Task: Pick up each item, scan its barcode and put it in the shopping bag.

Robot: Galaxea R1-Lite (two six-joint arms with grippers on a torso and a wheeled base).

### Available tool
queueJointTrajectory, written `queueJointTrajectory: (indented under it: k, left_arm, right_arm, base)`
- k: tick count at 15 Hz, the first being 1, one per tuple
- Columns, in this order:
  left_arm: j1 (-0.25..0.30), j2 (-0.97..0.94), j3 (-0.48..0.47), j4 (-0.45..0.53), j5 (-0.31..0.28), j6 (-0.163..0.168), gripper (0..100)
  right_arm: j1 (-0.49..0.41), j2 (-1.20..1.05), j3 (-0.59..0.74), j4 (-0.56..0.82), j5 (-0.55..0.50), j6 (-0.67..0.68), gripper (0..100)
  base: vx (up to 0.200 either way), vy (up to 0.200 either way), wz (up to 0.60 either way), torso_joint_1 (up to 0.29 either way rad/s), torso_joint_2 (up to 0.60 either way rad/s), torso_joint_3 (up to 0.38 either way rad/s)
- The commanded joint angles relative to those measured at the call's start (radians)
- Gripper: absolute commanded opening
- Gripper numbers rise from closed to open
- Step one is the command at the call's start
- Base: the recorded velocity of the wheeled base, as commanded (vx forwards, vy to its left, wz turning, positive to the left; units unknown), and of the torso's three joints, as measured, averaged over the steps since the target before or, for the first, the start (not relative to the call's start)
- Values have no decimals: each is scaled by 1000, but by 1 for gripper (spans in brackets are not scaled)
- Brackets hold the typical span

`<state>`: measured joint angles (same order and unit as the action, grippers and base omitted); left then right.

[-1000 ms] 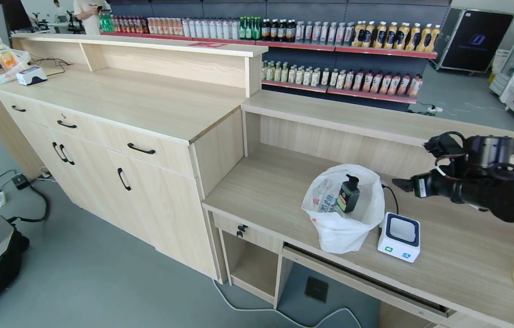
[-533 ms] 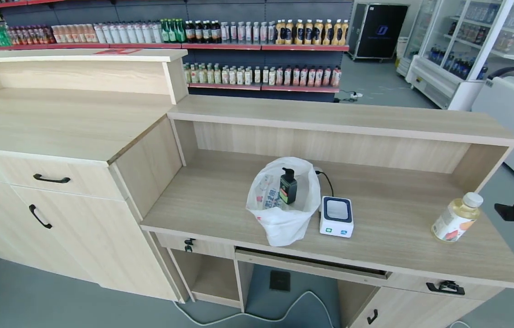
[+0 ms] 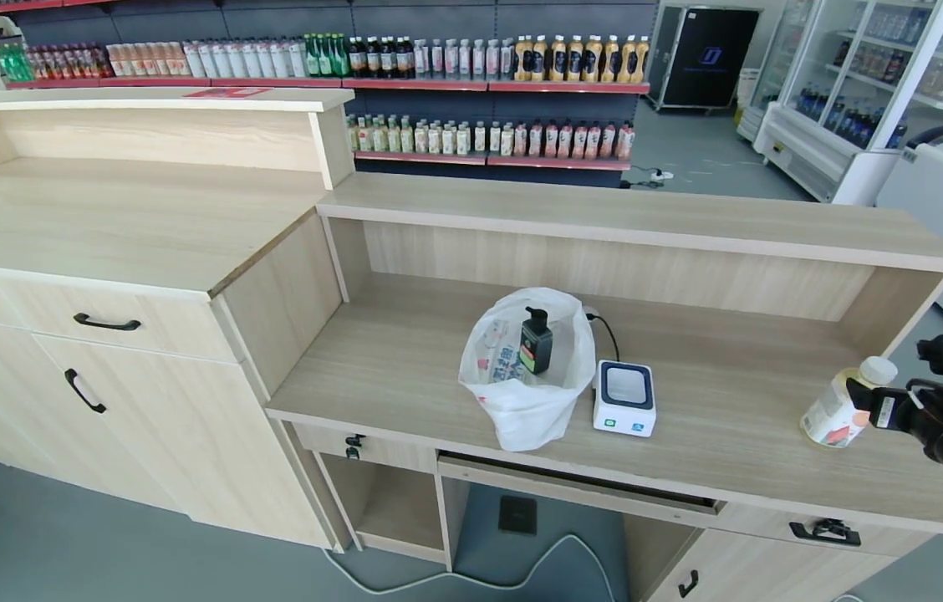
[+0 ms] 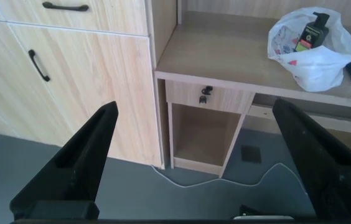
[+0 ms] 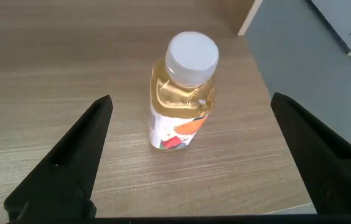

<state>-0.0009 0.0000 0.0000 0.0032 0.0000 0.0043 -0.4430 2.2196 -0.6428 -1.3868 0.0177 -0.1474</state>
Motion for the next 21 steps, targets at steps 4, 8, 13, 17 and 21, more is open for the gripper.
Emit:
queueJointTrajectory:
  k: [4,8,13,17,21]
  left_arm:
    - [1,0,0,0,0,0,100]
    - [1,0,0,0,0,0,100]
    - [1,0,0,0,0,0,100]
    - [1,0,0,0,0,0,100]
    - [1,0,0,0,0,0,100]
  right_arm:
    - [55,141,-3,-29,-22,28,100]
    - [61,190,-48,-37,-136,6,100]
    - [118,232,-118,-41,-154,5,100]
    - [121,261,-164,-43,-186,-34,100]
    - [132,290,-201,-43,-232,-34,100]
  base:
    - [0,0,0,0,0,0]
    - [0,0,0,0,0,0]
    - [0,0,0,0,0,0]
    - [0,0,0,0,0,0]
    - [0,0,0,0,0,0]
